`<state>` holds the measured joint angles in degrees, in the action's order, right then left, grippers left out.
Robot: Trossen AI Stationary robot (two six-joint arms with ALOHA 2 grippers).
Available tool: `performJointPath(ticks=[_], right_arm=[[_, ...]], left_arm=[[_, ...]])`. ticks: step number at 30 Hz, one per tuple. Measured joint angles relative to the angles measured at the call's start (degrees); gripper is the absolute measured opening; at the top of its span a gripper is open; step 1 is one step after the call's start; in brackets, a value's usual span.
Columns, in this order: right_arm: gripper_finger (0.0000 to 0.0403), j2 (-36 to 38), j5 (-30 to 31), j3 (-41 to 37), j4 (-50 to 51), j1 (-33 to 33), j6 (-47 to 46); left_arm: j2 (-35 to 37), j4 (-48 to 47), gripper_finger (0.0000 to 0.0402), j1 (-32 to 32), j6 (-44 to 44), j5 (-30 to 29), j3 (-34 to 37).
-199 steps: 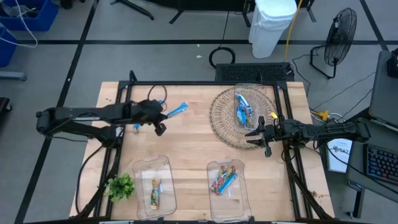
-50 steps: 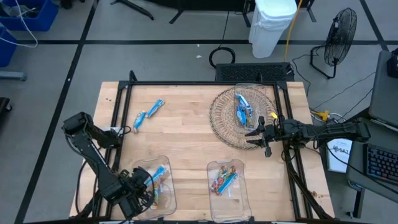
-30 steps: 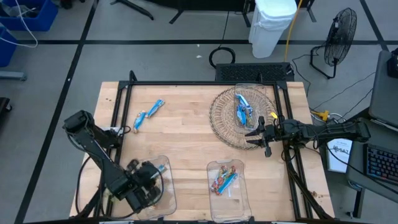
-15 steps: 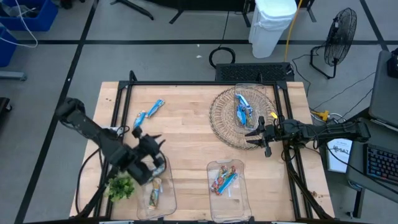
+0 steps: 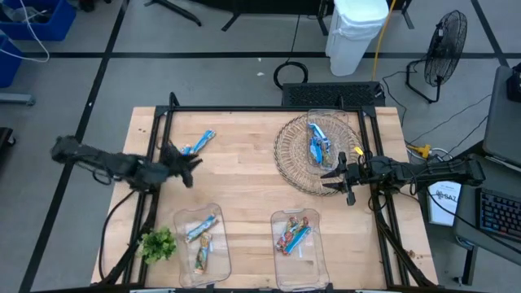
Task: Pick and place Granola Bars by type
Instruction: Put the orange granola bar into the bottom left transparent bin
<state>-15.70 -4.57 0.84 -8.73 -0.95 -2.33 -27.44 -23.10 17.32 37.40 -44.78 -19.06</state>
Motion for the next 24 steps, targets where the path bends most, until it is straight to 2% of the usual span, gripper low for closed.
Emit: performJointPath(ticks=[2,5,10,14,19,24], right_arm=[[0.0114,0.0,-0.01,0.0,0.0,-0.02,0.0],[0.0114,0.0,-0.01,0.0,0.0,-0.02,-0.02],[0.0114,-0.01,-0.01,0.0,0.0,-0.01,0.0],[0.0114,-0.02,0.01,0.0,0.0,0.0,0.0],[0.0114,-0.01,-0.01,0.0,-0.01,-0.01,0.0],[0.0114,-0.02,0.01,0.0,0.0,0.0,0.0]], left_arm=[[4.56,-5.14,0.0122,-5.9,1.38,3.89,-1.06],[7.35,-10.74,0.0122,-14.96,1.82,9.2,-3.89],[3.33,-16.77,0.0122,-29.34,0.37,20.3,-6.77],[-6.93,-16.36,0.0122,-39.03,-3.2,29.06,-7.45],[-23.57,-13.64,0.0122,-48.05,-7.93,33.94,-9.63],[-37.77,-10.09,0.0122,-52.05,-12.87,35.77,-14.62]])
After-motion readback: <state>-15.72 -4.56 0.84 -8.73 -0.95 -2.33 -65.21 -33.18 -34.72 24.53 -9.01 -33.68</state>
